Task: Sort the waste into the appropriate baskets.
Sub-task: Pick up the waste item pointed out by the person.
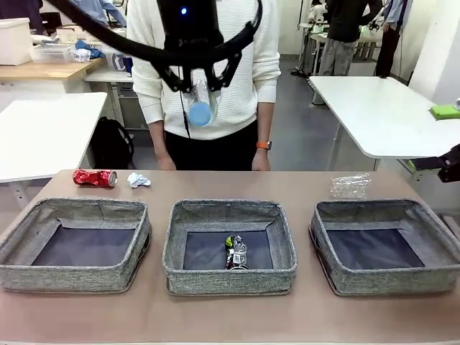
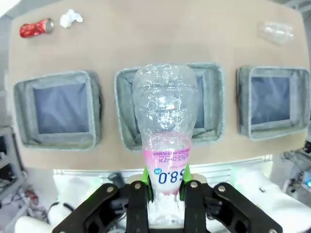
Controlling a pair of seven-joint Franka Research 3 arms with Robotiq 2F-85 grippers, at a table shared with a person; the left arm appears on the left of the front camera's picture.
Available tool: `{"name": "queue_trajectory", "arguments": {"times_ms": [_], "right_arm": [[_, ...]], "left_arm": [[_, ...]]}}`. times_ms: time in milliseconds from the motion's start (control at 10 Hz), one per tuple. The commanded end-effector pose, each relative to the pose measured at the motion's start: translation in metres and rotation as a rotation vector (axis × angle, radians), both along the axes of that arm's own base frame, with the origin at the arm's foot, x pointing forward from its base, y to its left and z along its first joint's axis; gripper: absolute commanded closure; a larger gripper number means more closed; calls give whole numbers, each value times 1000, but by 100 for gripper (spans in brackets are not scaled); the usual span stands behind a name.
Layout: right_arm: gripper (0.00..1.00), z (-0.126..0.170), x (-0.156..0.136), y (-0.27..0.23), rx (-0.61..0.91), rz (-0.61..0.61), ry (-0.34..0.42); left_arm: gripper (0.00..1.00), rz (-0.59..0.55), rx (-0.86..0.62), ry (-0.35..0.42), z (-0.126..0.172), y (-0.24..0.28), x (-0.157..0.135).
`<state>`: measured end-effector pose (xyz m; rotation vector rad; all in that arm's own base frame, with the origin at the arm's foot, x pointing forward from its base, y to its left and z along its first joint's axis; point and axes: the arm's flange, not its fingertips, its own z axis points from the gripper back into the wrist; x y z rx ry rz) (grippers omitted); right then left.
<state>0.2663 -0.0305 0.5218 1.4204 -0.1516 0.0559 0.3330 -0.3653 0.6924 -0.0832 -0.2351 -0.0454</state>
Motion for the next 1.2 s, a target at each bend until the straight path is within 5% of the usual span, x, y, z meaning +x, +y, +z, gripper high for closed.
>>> {"name": "queue_trajectory", "arguments": {"times_ms": [0,600,1100], "right_arm": [[0,4,0,0,-4,7,8],[0,4,0,0,-4,7,8],[0,4,0,0,-4,7,8]], "left_arm": [[78,-16,55,-39,43,-19,13],[78,-58,-59,-54,97,-9,9],[78,-39,-18,-74,88,-13,7]]}}
